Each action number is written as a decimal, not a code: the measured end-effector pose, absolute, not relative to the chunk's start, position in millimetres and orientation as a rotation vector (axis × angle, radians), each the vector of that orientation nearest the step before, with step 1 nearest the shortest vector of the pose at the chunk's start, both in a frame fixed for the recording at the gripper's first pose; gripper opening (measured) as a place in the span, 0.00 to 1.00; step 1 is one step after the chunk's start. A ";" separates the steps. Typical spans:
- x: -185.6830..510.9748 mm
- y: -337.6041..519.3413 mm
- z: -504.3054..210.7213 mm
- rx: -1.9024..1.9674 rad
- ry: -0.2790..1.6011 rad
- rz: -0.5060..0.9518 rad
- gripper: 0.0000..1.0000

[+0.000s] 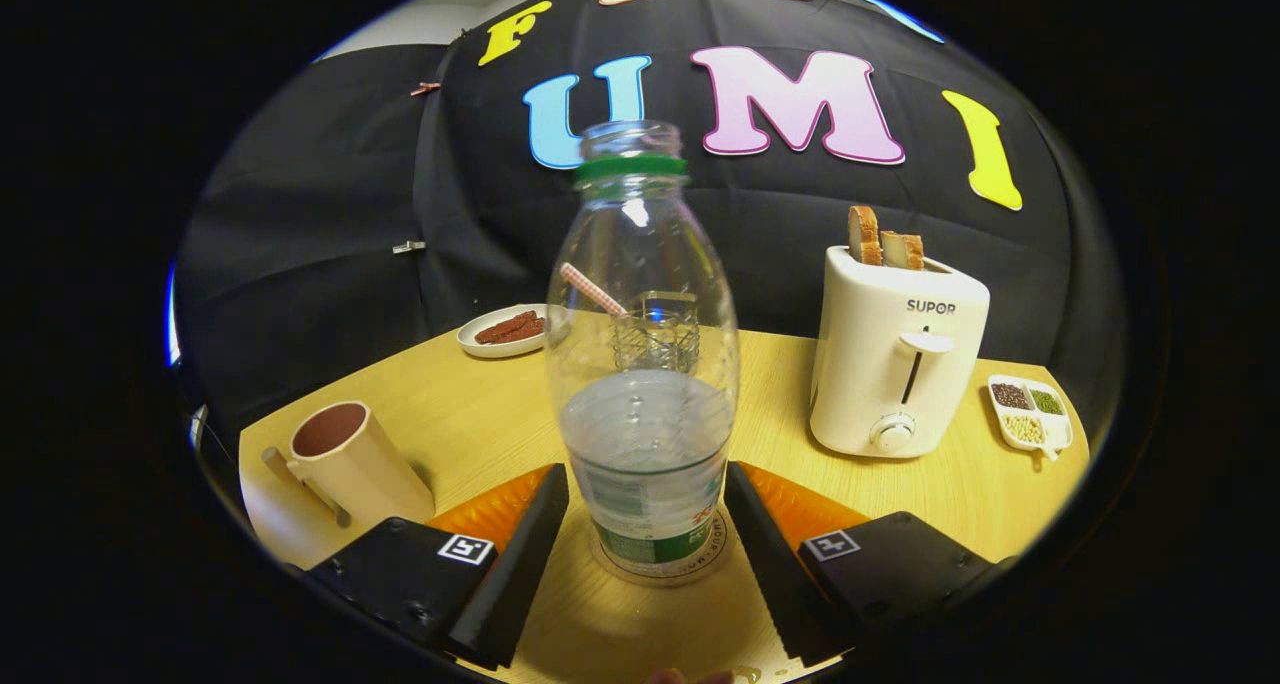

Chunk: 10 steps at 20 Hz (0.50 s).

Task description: Take the bottle from table, then pour the juice into the cup, finally place the bottle on the coaster

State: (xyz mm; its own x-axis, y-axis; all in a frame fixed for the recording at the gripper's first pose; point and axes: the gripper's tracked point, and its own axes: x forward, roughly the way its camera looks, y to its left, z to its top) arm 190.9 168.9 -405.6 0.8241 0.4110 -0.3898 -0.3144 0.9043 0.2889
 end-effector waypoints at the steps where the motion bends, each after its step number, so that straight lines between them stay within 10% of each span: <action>1: 187.7 166.5 -403.5 0.216 0.462 0.384 0.97; 10: 140.8 142.4 -338.2 0.163 0.392 0.351 0.97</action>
